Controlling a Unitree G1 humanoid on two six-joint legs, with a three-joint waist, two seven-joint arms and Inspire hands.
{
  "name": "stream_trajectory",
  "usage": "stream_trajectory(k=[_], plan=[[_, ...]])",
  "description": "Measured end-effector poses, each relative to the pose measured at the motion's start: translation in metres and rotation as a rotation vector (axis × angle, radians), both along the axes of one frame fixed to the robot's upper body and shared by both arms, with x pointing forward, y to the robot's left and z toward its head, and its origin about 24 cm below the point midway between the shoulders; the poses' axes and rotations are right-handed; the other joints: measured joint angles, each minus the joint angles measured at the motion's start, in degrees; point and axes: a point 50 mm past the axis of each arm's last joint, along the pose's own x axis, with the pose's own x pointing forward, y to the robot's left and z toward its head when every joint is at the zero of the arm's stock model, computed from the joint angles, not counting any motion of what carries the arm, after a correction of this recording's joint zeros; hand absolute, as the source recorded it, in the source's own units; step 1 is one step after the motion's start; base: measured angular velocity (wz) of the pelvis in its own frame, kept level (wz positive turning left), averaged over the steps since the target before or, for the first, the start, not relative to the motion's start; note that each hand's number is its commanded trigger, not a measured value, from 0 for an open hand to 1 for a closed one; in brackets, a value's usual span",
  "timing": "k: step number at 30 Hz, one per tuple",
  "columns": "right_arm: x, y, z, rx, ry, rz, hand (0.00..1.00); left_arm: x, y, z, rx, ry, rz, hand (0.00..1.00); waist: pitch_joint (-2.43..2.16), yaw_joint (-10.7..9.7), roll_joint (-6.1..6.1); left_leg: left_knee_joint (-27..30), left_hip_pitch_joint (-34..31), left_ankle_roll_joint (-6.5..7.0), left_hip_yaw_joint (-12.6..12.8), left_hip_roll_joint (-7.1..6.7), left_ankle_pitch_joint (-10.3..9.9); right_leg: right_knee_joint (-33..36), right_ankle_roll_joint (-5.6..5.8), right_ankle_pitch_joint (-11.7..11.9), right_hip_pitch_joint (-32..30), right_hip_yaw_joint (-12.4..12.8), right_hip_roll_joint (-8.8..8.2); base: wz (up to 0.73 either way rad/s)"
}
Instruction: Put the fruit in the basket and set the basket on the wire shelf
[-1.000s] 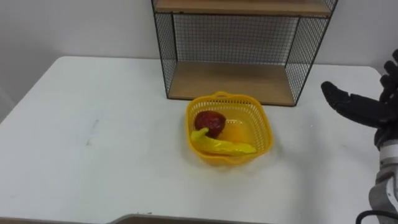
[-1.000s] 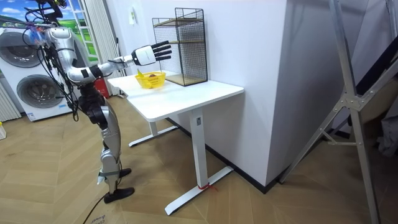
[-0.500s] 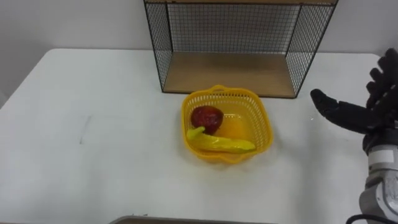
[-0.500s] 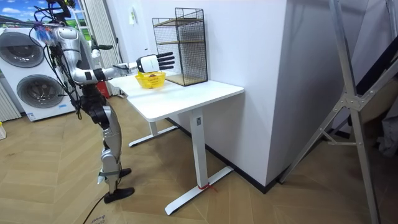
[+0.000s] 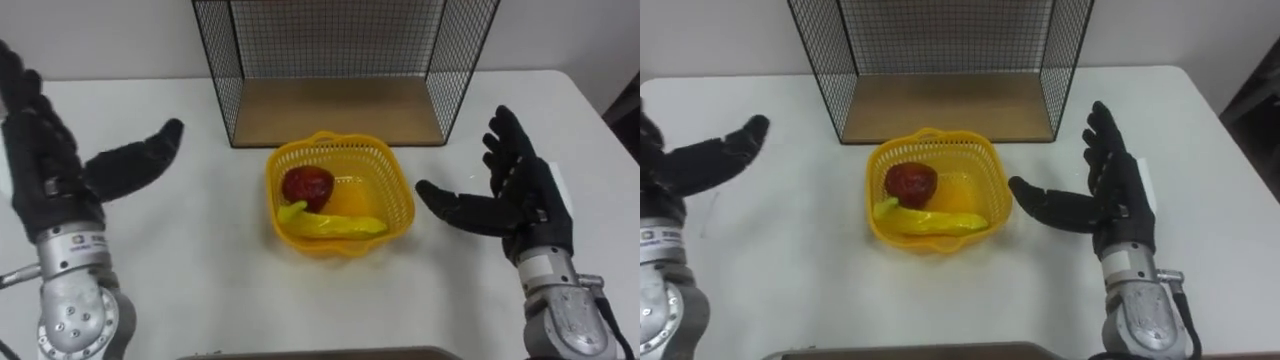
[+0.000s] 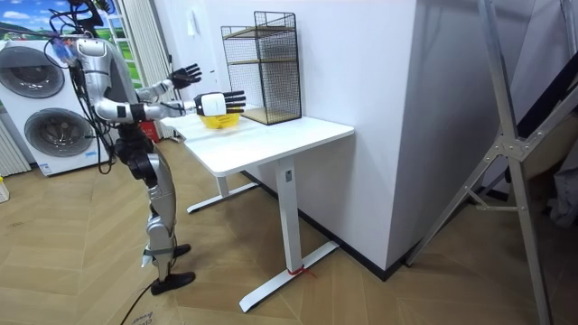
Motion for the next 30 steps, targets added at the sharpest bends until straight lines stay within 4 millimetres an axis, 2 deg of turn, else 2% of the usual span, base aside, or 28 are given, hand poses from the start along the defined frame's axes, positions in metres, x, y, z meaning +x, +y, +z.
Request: stream_trajectory(k=[3, 7, 10, 15, 23, 30], plan=[[0.003, 0.001, 0.0, 0.011, -0.005, 0.002, 0.0, 0.002, -0.008, -0.009, -0.093, 0.035, -0.091, 0.0, -0.03, -0.11, 0.07, 0.0, -0.05, 0.0, 0.56, 0.1, 0.0, 0.17, 0.0, 0.0, -0.33, 0.44, 0.06, -0.11], [0.007, 0.007, 0.003, 0.037, -0.025, 0.022, 0.0, 0.003, -0.013, -0.016, -0.217, 0.046, -0.171, 0.0, 0.05, -1.13, -0.61, -0.02, -0.12, 0.0, 0.67, 0.15, 0.0, 0.84, 0.0, 0.0, -0.78, 0.46, 0.07, -0.01], [0.006, 0.008, -0.005, 0.049, 0.004, 0.025, 0.0, 0.003, -0.013, -0.024, -0.23, 0.076, -0.201, 0.0, -0.21, -1.22, -1.1, -0.05, 0.19, 0.0, 0.69, 0.16, 0.0, 0.85, 0.0, 0.0, -0.43, 0.45, 0.07, 0.0], [0.004, 0.008, -0.017, 0.063, 0.051, 0.012, 0.0, 0.002, -0.013, -0.041, -0.243, 0.145, -0.199, 0.0, -0.24, -1.2, -1.19, -0.03, 0.05, 0.0, 0.68, 0.17, 0.0, 0.9, -0.01, 0.0, -0.62, 0.46, 0.08, 0.0], [0.004, 0.01, -0.017, 0.067, 0.05, 0.033, 0.0, 0.003, -0.018, -0.041, -0.254, 0.138, -0.245, 0.0, -0.27, -1.17, -1.2, -0.1, 0.07, 0.0, 0.7, 0.2, 0.0, 0.89, -0.01, 0.0, -0.72, 0.43, 0.11, 0.0], [0.004, 0.021, -0.02, 0.098, 0.058, 0.089, 0.0, 0.003, -0.021, -0.043, -0.361, 0.13, -0.265, 0.0, -0.22, -1.34, -1.37, -0.05, 0.51, 0.01, 0.72, 0.2, 0.01, 0.82, -0.01, 0.0, -0.29, 0.6, 0.08, 0.0]])
